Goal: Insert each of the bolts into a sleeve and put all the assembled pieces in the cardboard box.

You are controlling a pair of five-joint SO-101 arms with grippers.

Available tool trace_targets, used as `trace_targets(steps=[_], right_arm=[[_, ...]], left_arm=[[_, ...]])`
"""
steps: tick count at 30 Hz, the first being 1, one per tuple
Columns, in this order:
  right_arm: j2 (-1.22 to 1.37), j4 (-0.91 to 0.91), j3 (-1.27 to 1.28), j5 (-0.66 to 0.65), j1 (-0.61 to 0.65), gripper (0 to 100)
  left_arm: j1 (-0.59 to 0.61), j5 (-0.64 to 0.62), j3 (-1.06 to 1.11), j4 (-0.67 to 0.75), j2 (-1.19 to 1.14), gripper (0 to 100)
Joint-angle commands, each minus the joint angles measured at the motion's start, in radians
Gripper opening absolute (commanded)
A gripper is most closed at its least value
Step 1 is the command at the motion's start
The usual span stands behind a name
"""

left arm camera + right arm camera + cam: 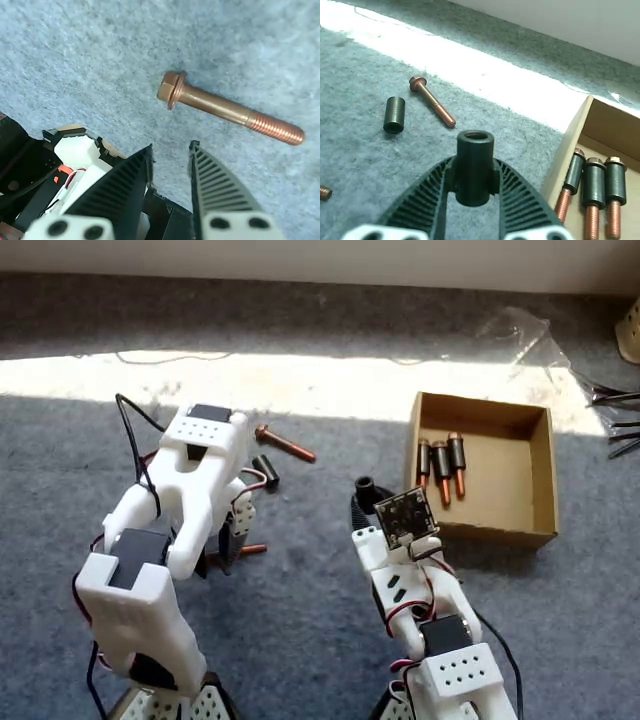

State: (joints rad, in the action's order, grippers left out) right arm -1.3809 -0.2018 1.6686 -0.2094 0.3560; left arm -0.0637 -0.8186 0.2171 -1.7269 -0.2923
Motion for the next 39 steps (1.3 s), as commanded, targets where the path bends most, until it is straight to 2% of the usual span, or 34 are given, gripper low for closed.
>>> trace_targets(steps=[1, 10, 15, 32, 39], right_arm=[[-0.013, 0.033, 0.013, -0.014, -0.008, 0.5], [-0.013, 0.033, 0.013, -0.014, -0.008, 0.5], [-0.013, 0.033, 0.013, -0.014, -0.010, 0.5], [-0.013, 0.033, 0.013, -0.015, -0.010, 0.5], [-0.013, 0.033, 0.013, -0.015, -0.010, 0.5]], left_arm=[[0.016, -0.008, 0.025, 0.032, 0.054, 13], [0.120, -0.006, 0.036, 0.123, 0.054, 13], [0.124, -0.008, 0.035, 0.135, 0.054, 13], [0.117, -0.008, 0.025, 0.397, 0.064, 13], [0.117, -0.009, -0.054, 0.397, 0.064, 13]])
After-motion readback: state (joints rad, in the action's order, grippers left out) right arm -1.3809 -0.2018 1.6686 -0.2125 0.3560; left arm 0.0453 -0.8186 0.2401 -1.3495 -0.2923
